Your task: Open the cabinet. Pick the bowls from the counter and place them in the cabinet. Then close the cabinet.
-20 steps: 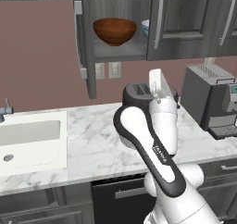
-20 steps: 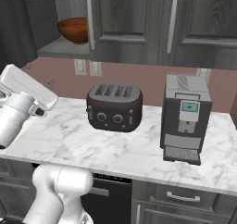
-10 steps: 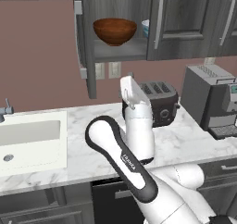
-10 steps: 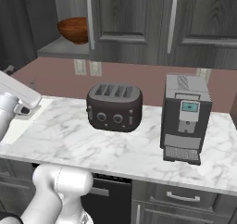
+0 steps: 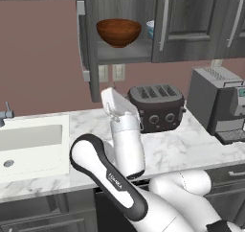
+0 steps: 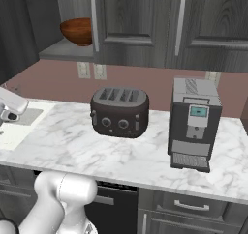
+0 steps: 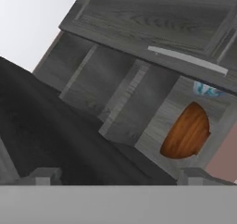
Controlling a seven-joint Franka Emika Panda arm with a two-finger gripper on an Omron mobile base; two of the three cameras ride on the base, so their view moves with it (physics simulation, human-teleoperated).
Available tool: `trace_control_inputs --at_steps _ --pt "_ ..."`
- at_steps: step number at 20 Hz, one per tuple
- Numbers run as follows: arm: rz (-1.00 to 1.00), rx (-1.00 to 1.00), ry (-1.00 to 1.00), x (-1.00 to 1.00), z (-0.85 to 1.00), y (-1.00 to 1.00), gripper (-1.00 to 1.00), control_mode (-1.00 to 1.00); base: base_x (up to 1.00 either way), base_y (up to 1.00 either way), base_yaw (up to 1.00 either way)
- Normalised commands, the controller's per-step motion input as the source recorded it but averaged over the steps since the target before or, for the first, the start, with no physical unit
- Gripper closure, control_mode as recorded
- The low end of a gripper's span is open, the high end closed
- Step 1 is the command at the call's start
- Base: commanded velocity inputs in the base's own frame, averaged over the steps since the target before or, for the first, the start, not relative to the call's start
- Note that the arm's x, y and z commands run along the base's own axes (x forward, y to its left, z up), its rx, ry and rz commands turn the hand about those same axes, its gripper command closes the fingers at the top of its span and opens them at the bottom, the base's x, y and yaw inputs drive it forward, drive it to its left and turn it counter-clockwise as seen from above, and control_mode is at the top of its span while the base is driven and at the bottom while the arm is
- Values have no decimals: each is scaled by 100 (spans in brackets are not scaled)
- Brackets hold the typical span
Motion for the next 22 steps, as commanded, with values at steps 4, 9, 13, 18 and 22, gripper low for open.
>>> trace_control_inputs --at_steps 4,9,13,18,22 --pt "-10 4 0 -31 9 84 -100 -100 0 0 0" --pt "-10 2 0 -30 6 88 -100 -100 0 0 0" --pt "-10 1 0 -16 0 84 -100 -100 0 0 0" --pt "-8 0 0 0 0 65 -100 -100 0 0 0" --pt "-5 1 0 -2 0 43 -100 -100 0 0 0"
